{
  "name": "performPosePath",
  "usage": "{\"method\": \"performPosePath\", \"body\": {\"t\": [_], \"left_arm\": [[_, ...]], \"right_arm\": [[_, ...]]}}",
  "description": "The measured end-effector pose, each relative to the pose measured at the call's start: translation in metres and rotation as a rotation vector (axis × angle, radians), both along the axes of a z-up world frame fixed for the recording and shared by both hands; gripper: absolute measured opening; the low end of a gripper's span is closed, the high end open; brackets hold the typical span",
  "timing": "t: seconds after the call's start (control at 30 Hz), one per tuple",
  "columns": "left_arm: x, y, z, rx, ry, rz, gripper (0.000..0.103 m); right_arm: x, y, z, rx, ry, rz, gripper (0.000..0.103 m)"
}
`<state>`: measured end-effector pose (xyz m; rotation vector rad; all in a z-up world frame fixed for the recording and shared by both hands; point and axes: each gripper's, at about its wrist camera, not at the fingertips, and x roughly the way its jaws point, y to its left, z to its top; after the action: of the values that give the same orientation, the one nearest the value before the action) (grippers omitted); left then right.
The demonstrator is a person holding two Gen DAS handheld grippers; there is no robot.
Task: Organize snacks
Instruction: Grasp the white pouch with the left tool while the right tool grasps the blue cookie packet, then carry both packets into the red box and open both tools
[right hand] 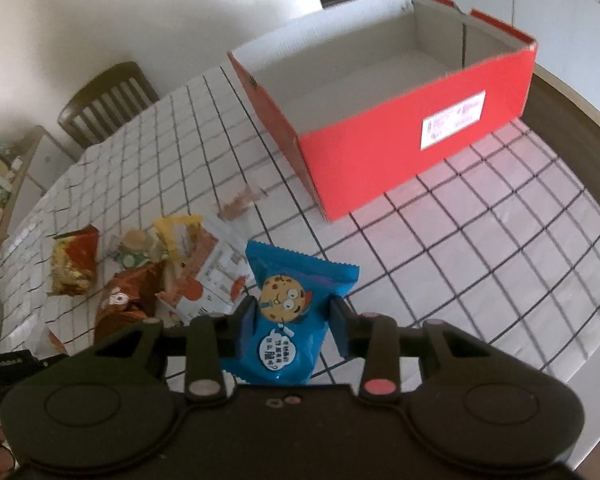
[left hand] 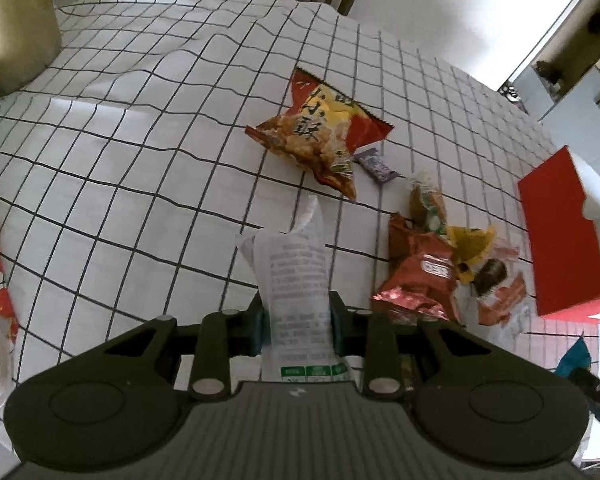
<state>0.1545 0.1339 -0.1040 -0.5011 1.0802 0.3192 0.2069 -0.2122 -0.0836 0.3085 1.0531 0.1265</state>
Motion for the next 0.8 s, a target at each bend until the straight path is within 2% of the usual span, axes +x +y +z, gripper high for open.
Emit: {"method": "performPosePath", "body": {"t": [0.33, 0.57, 0.8], "left_arm": [[0.004, -0.043, 0.038, -0.03, -0.036, -0.054, 0.03], [0.032, -0.094, 0.06, -0.033, -0.063, -0.133, 0.03], [0.078, -0.151, 0.082, -0.023, -0.102, -0.207, 0.03]], "right_arm": [[0.014, -0.025, 0.038, -0.005, -0.049, 0.102, 0.037], [0.041, -0.05, 0.057, -0.027, -0.091, 0.148, 0.037], [0.078, -0.081, 0.07, -0.041, -0.126, 0.173, 0.037]]}}
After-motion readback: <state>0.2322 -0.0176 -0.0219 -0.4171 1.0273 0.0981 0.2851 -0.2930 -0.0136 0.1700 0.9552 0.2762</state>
